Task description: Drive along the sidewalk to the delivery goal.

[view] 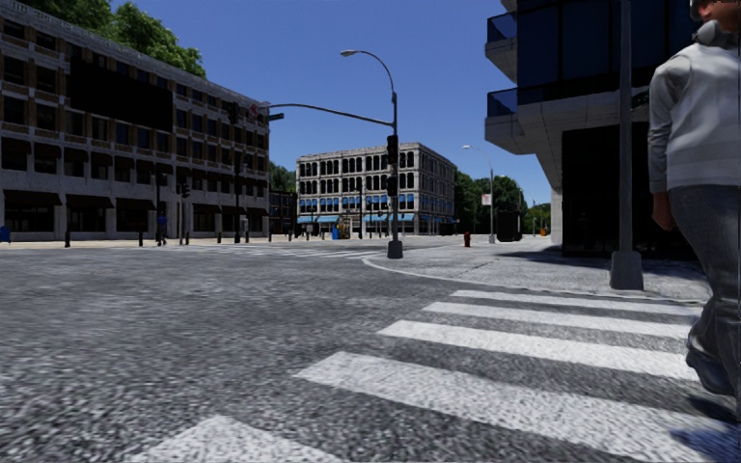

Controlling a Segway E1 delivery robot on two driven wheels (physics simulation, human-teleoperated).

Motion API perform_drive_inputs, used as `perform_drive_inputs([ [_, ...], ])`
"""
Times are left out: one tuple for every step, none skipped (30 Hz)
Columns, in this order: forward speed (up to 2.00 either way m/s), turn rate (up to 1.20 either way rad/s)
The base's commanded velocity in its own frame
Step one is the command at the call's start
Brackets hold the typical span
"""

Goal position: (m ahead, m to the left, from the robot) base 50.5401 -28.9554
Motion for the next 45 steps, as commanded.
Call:
perform_drive_inputs([
  [2.00,-0.48],
  [2.00,-0.52],
  [2.00,-0.53],
  [1.99,-0.53],
  [1.99,-0.53],
  [1.99,-0.53],
  [1.97,-0.53],
  [1.94,-0.53],
  [1.94,-0.53],
  [1.87,-0.54],
  [1.66,-0.58],
  [1.57,-0.61],
  [1.57,-0.61],
  [1.56,-0.61],
  [1.52,-0.61],
  [1.41,-0.61],
  [1.38,-0.61],
  [1.38,-0.61],
  [1.38,-0.61],
  [1.38,-0.59],
  [1.38,-0.58],
  [1.38,-0.58],
  [1.38,-0.55],
  [1.38,-0.52],
  [1.38,-0.51],
  [1.38,-0.51],
  [1.38,-0.44],
  [1.38,-0.38],
  [1.38,-0.35],
  [1.38,-0.35],
  [1.38,-0.29],
  [1.38,-0.21],
  [1.38,0.00],
  [1.38,0.00],
  [1.38,0.00],
  [1.39,0.00],
  [2.00,0.00],
  [2.00,0.00],
  [2.00,0.00],
  [2.00,0.00],
  [2.00,0.00],
  [2.00,0.00],
  [2.00,0.00],
  [2.00,0.00],
  [2.00,0.00],
])
